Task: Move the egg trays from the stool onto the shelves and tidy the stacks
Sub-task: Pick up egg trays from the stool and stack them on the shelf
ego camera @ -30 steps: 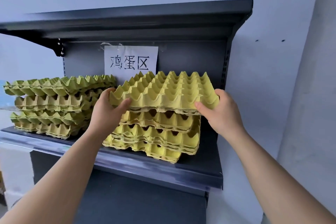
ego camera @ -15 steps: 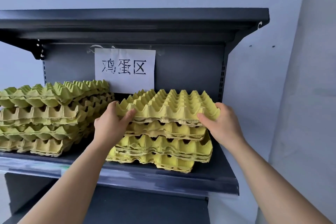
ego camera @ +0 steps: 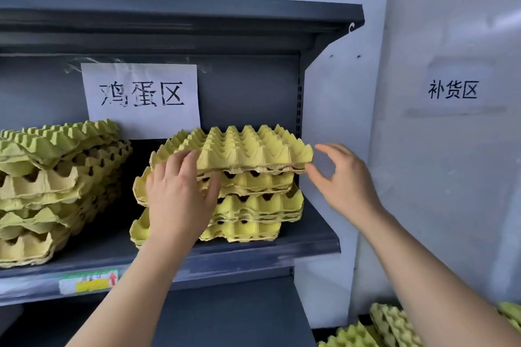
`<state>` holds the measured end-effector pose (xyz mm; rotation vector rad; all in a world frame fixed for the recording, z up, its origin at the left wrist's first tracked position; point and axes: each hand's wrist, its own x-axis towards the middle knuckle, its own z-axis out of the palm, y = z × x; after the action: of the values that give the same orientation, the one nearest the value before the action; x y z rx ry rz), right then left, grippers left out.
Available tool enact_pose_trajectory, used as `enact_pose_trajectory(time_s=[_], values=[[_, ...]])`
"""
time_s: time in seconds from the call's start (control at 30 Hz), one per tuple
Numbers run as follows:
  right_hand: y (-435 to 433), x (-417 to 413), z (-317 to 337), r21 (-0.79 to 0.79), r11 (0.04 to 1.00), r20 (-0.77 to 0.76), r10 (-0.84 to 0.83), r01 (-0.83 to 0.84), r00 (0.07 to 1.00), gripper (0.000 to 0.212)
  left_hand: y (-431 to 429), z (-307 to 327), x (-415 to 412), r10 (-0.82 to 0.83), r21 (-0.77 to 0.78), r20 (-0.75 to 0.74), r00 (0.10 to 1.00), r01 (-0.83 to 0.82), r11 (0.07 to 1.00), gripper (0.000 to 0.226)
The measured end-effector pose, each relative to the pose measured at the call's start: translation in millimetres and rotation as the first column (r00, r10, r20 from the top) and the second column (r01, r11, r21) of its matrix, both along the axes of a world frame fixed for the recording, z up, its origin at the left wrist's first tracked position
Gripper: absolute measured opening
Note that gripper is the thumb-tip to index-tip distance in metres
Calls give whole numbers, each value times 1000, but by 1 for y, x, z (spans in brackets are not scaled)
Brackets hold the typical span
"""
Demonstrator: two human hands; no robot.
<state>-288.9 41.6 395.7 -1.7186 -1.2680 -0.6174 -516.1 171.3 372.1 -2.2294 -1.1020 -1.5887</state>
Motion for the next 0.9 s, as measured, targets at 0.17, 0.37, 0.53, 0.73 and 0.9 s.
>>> enact_pose_trajectory(time_s=[0.17,0.37,0.53,0.73,0.9], values=[[-54,17,-39,-72,991,2,-114,114,993,38,-49,-33,51,-246,-15,-104,964,246,969,48],[-134,63,-98,-206,942,-68,-284,265,957,40,-111,-84,135,-519,-145,-195,832,499,854,48],[-207,118,-146,-316,871,-122,-431,377,894,36,-160,-134,217,-647,-276,-261,717,586,762,49],[-285,207,-193,-408,817,-218,-520,407,826,33,-221,-187,325,-718,-453,-311,623,567,688,43],[-341,291,-227,-505,761,-263,-585,407,767,31,-267,-233,414,-731,-561,-382,565,487,669,43]])
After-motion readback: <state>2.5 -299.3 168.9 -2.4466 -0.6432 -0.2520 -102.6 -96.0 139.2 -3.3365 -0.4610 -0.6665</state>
